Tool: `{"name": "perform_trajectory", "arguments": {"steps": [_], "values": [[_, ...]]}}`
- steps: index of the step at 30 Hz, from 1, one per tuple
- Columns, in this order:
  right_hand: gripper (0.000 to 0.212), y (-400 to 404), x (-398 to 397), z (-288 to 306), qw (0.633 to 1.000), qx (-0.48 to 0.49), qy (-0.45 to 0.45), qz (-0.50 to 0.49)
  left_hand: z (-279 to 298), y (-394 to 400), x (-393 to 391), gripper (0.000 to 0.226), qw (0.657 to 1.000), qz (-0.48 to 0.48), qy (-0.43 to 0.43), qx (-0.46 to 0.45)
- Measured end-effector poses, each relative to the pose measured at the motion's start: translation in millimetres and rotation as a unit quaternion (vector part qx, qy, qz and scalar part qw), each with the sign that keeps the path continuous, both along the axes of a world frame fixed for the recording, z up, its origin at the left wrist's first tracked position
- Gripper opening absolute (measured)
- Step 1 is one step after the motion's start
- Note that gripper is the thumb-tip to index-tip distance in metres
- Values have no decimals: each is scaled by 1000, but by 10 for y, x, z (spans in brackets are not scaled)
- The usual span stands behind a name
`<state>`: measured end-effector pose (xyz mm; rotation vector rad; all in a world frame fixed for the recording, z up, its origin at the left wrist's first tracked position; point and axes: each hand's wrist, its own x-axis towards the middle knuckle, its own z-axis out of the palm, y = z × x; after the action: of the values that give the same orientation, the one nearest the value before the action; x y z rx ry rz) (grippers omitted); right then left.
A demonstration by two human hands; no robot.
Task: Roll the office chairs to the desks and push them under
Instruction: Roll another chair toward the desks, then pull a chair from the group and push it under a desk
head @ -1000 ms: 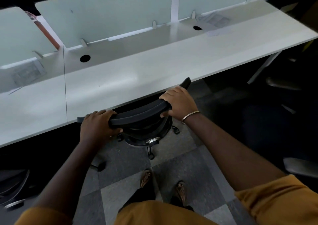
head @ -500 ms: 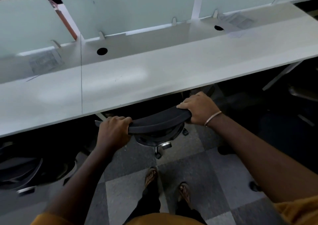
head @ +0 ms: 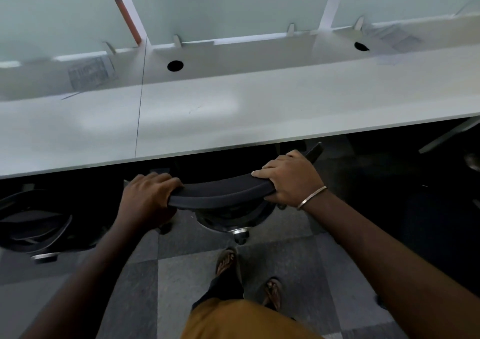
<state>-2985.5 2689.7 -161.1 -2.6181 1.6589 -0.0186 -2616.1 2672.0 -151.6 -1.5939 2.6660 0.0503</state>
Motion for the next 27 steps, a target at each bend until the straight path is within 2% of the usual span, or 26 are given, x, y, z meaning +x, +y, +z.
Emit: {"name": "perform_trajectory", "arguments": {"steps": [4,9,13,16,21,24,27], "values": [[64,-338,344,34,1000,-11,2,-22,110,-519,179,37,1000,14,12,-10],[63,-468,118,28,998,-13,-27,-49,12,-508,34,29,999,9,36,-19],[56,-323,203,-83,995,-48,-60,-62,-42,-420,104,36,998,19,55,0],[50,-241,227,-127,986,-77,-109,-99,19,-446,86,42,999,-3,36,14],[57,20,330,-238,970,-112,-118,-179,87,-389,83,67,996,-46,47,61],[63,255,460,-296,944,-131,-187,-237,121,-296,-46,66,982,-83,135,100],[88,495,603,-294,917,-131,-284,-248,212,-133,-369,51,933,-111,297,172]]}}
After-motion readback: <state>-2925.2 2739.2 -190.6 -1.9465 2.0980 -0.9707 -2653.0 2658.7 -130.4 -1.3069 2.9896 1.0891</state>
